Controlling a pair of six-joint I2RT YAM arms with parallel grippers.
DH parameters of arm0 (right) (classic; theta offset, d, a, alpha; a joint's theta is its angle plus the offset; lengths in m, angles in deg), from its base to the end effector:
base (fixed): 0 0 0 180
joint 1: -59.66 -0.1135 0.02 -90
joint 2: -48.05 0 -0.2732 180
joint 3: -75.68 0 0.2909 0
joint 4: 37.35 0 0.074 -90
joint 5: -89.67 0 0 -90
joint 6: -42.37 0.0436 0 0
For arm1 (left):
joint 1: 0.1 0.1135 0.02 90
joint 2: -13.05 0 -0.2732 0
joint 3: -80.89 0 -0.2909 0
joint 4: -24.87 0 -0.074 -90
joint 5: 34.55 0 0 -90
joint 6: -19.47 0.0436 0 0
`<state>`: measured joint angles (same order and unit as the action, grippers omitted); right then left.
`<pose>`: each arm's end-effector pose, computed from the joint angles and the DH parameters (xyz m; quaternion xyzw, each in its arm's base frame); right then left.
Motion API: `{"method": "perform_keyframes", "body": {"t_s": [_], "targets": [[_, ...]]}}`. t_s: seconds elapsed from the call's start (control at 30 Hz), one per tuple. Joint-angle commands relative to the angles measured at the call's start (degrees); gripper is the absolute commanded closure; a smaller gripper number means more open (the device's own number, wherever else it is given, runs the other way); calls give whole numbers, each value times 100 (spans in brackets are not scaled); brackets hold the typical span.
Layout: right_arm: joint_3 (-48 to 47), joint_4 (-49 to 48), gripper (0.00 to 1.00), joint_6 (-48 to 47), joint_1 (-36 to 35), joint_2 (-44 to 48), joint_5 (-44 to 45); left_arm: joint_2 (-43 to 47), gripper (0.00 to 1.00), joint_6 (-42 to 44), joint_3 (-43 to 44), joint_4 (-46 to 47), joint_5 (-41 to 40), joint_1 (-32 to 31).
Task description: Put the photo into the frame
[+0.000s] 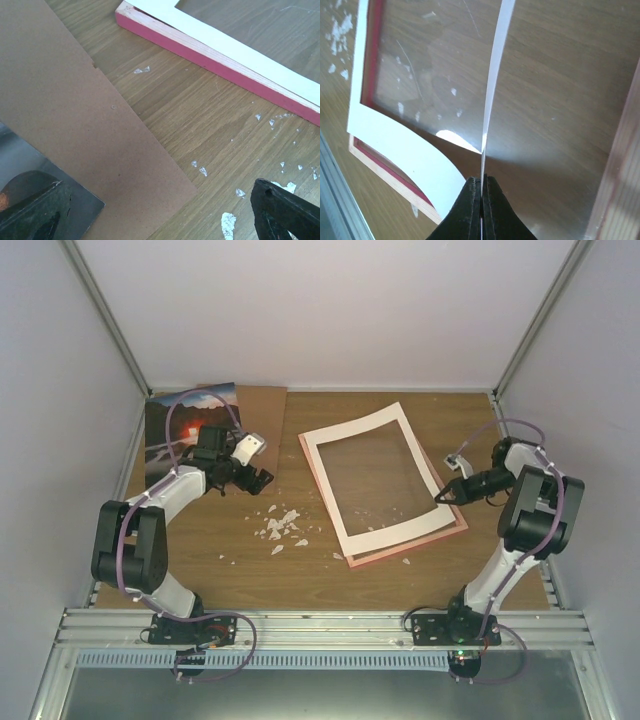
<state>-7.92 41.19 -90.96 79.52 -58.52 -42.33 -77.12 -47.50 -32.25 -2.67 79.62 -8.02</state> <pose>0.3339 -0.0896 0.1576 -0.1537 0.9168 0.3528 0.1071 0.3539 -0.0673 0.1834 0.3134 0.8692 -0.1525 0.3507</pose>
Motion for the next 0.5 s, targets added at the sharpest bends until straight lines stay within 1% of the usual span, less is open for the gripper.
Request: {"method": "perform_keyframes", "body": {"t_s": [0.0, 0.13, 0.3, 0.47], "targets": [[-299, 106, 99, -573, 46, -293, 439, 4, 3, -13, 177, 246, 70, 30], [-619, 197, 100, -717, 74, -534, 619, 13, 3, -56, 169, 228, 53, 24], [-951, 192, 99, -626, 102, -762, 644, 51, 3, -104, 132, 230, 27, 20], [-1005, 157, 99, -545, 107, -819, 663, 53, 3, -98, 113, 202, -14, 23]]}}
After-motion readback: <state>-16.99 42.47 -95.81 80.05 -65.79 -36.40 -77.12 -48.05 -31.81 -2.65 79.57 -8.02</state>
